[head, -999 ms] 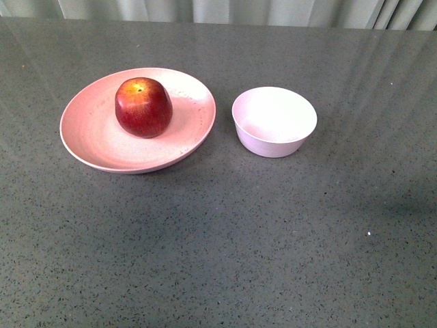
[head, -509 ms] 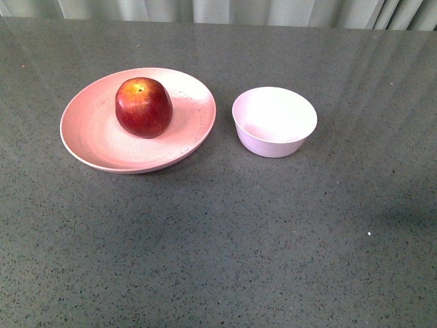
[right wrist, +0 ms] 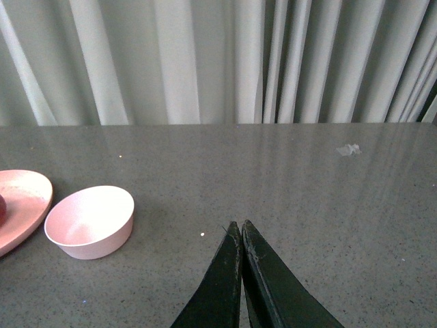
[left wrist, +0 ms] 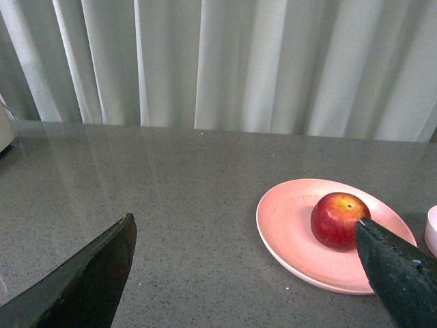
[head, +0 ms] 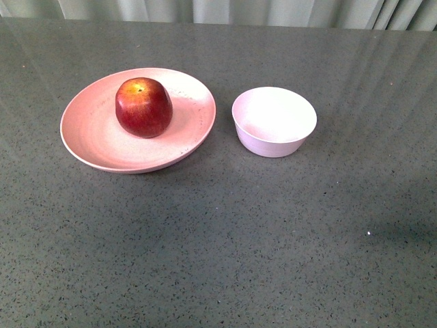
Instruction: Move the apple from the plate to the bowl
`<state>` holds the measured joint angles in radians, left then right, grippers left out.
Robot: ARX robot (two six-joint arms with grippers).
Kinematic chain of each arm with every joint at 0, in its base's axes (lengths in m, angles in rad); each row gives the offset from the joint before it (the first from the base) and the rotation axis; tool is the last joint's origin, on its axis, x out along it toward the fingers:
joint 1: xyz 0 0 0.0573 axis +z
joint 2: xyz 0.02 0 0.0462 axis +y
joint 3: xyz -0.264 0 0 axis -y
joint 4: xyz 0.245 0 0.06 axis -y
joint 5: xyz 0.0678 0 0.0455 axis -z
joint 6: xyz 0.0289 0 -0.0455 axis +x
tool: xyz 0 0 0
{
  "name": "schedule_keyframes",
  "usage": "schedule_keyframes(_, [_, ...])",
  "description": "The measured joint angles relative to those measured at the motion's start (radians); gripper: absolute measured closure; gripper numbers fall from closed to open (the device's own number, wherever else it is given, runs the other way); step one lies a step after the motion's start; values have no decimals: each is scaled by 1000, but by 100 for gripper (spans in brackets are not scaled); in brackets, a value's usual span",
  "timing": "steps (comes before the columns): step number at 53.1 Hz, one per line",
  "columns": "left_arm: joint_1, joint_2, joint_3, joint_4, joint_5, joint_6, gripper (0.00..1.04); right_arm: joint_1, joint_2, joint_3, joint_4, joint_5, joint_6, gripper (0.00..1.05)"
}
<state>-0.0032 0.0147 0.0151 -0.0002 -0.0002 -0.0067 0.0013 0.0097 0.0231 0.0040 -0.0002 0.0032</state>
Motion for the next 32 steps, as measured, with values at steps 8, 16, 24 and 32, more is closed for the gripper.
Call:
schedule_keyframes(8, [0, 0, 0, 0, 0, 0, 9, 0, -2, 0, -2, 0, 0, 103])
schedule_keyframes(16, [0, 0, 0, 0, 0, 0, 9, 0, -3, 0, -2, 0, -1, 101])
schedule_keyframes(24, [0, 0, 0, 0, 0, 0, 9, 0, -3, 0, -2, 0, -1, 67])
schedule_keyframes(32, [-25, 385, 177, -177, 8, -43, 9, 0, -5, 0, -3, 0, -1, 34])
